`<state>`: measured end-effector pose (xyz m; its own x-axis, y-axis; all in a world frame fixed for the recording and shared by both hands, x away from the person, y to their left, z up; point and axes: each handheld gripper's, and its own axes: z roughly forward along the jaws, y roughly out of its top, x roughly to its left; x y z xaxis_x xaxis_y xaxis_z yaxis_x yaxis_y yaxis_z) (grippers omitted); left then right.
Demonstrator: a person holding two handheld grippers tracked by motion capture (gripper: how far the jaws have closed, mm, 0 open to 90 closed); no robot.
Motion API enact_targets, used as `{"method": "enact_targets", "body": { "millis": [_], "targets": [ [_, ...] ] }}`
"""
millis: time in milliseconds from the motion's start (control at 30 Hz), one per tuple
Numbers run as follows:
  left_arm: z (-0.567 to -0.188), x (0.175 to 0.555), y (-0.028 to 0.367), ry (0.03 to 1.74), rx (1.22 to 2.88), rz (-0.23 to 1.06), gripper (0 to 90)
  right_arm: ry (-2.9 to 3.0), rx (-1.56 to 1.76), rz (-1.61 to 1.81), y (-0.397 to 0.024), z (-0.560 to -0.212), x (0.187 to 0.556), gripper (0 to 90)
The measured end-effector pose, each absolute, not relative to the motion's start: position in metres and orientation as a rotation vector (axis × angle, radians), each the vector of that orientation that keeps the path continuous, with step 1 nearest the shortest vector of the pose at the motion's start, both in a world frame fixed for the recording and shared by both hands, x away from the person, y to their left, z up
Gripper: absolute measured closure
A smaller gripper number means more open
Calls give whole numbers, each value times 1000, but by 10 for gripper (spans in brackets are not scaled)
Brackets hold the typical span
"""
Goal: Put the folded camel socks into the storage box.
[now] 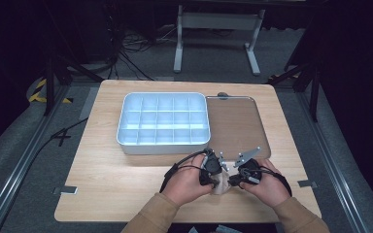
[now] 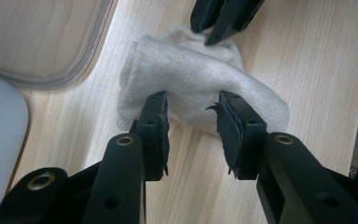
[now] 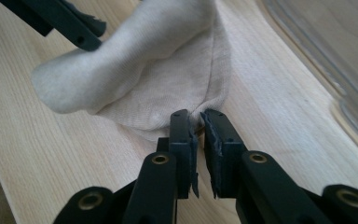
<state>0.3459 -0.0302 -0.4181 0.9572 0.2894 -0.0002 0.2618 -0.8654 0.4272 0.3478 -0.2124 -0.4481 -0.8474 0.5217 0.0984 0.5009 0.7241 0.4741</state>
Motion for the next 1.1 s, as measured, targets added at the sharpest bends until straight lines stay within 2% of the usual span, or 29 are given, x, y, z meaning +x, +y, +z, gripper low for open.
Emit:
{"method": "enact_targets", "body": {
  "millis": [367, 733, 833, 867, 1100],
  "targets": [
    [-426, 347, -38, 351, 2687, 74, 583, 2895, 827, 815, -204, -451, 344, 794],
    [-434, 348, -38, 354, 2668, 24, 520, 2861, 888, 853, -221, -443, 347, 738],
    [-435, 348, -37, 364, 2664, -5, 467, 2833, 912, 891, -224, -438, 347, 708],
    [-435, 348, -37, 365, 2667, -5, 457, 2812, 916, 920, -224, -437, 347, 672],
    [-435, 348, -37, 365, 2667, -12, 446, 2740, 1010, 1048, -221, -437, 346, 598]
  ]
}}
